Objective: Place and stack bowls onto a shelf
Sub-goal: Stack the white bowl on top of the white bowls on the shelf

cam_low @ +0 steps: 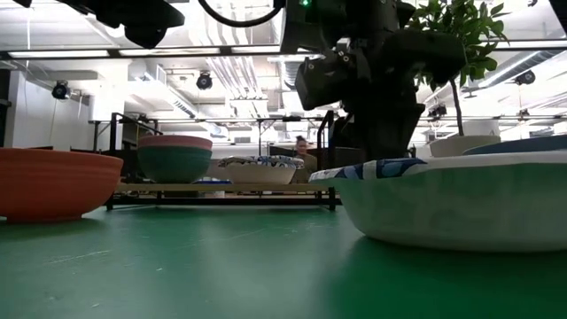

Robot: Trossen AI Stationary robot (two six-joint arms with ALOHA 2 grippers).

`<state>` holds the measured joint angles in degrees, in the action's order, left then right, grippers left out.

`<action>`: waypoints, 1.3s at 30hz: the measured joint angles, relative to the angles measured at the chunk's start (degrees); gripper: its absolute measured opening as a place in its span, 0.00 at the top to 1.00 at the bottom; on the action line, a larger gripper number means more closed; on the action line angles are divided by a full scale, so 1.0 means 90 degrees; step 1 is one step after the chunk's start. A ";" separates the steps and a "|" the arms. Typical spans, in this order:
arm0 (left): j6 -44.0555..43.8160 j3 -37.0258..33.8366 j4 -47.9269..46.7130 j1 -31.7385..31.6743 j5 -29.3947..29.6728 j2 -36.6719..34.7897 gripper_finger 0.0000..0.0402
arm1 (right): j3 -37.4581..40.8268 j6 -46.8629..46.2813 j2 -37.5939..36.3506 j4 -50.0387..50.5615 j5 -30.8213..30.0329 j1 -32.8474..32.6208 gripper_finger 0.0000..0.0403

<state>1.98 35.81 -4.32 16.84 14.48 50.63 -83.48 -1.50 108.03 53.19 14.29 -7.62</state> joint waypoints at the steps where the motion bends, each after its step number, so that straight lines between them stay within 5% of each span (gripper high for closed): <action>1: 0.0000 0.0000 0.0000 0.0000 0.0000 0.0000 1.00 | 0.0000 0.0002 0.0000 0.0000 0.0006 0.0000 0.96; 17: 0.0394 0.0000 0.0985 0.0002 0.0149 -0.0214 1.00 | -0.1961 -0.0163 -0.0635 0.0497 -0.0159 0.1169 0.98; 25: 0.0051 0.0000 0.1005 0.0010 0.0170 -0.0720 1.00 | -0.3247 0.0073 -0.0636 0.0721 -0.1245 0.2305 0.98; 39: -0.0022 -0.0002 0.0979 0.0010 0.0170 -0.0801 1.00 | -0.3354 -0.0486 -0.0250 -0.0516 -0.1600 0.3886 0.98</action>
<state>1.78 35.79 4.49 16.93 16.01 43.42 -113.67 -5.87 105.78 48.54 -0.11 27.36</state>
